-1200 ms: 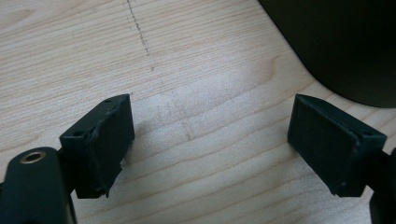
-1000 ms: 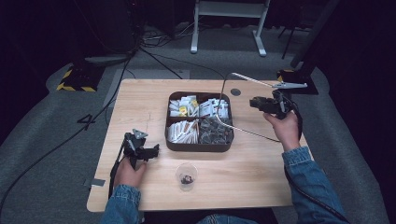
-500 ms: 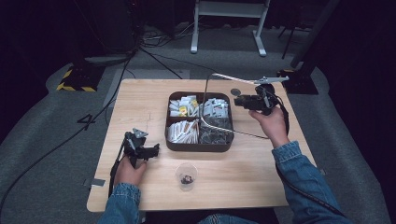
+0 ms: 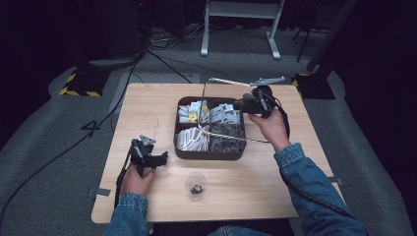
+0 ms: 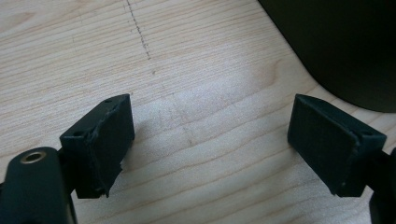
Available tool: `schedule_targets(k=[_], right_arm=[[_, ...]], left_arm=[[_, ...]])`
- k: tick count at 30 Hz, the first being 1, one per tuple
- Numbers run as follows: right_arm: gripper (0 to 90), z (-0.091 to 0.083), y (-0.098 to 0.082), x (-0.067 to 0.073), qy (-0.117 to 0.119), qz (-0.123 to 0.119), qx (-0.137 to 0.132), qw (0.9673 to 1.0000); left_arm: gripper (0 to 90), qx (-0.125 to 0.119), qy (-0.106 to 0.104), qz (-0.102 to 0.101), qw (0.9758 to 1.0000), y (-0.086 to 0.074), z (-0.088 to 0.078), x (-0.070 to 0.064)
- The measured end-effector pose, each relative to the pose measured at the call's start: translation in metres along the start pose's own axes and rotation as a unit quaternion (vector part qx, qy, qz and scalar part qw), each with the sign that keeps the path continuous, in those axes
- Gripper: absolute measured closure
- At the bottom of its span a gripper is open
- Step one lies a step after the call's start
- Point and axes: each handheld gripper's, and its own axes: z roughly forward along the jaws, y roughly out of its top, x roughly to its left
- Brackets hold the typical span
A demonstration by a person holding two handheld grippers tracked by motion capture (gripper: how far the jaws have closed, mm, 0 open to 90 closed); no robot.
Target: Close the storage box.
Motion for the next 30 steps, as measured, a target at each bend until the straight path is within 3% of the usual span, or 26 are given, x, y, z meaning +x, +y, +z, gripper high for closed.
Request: schedule_targets(k=[18, 30], right_arm=[[58.3, 0.044, 0.008, 0.022, 0.019, -0.012, 0.018, 0.9996], [58.3, 0.066, -0.001, 0.022, 0.009, -0.005, 0.023, 0.9997]], left_arm=[[15.1, 0.000, 0.002, 0.000, 1.0000, -0.001, -0.001, -0.001], [15.0, 0.000, 0.001, 0.001, 1.0000, 0.000, 0.000, -0.001]])
